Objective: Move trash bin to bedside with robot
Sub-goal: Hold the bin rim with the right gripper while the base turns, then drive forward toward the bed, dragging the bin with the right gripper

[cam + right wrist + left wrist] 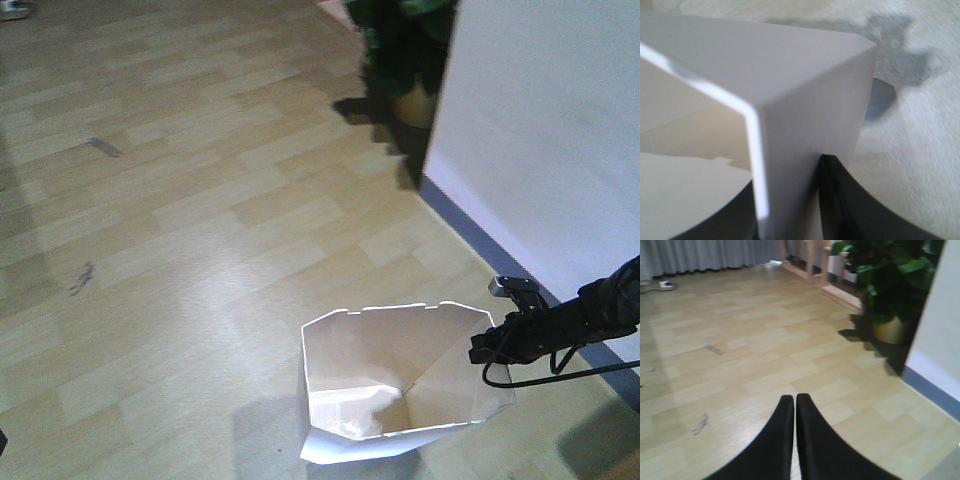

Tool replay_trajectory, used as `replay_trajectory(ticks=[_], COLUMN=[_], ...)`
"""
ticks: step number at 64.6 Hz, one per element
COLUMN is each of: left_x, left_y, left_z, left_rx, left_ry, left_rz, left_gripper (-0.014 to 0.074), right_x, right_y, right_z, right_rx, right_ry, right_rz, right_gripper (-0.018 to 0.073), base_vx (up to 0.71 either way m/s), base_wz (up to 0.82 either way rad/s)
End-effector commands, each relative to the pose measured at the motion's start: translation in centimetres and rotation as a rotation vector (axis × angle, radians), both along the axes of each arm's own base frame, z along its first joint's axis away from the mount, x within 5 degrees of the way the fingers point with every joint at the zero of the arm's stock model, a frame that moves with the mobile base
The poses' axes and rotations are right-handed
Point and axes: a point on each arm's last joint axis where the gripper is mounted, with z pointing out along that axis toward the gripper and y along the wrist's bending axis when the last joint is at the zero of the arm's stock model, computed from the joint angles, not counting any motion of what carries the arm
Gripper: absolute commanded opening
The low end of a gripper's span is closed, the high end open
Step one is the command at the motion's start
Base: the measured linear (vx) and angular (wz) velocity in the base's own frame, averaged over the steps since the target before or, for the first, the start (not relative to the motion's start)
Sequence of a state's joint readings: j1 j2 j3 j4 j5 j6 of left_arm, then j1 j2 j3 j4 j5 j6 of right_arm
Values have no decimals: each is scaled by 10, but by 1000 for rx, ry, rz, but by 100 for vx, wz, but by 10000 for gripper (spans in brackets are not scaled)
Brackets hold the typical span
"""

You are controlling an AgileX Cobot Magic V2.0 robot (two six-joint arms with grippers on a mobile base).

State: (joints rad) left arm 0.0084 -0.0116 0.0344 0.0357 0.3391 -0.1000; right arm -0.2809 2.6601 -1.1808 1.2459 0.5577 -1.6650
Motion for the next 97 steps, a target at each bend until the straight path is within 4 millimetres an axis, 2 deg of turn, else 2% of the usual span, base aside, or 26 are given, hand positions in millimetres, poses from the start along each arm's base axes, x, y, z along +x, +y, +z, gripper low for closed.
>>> replay_trajectory(ticks=[1, 47, 97], left_x=[3, 3, 3], left_y=[0, 0, 0], left_z=[4, 4, 4], left_rx=[-6, -6, -6], left_ry=[-52, -52, -52], left_rz=[-2, -2, -2], left_gripper=[-6, -6, -6], right_x=[17, 17, 17], right_y=[11, 11, 11], right_z=[39, 39, 39], right_rx=[207, 207, 207], right_ry=[-76, -76, -76], right_rz=[8, 8, 8], right_gripper=[-3, -2, -2], base_vx=[18, 19, 28], base_wz=[69, 54, 7])
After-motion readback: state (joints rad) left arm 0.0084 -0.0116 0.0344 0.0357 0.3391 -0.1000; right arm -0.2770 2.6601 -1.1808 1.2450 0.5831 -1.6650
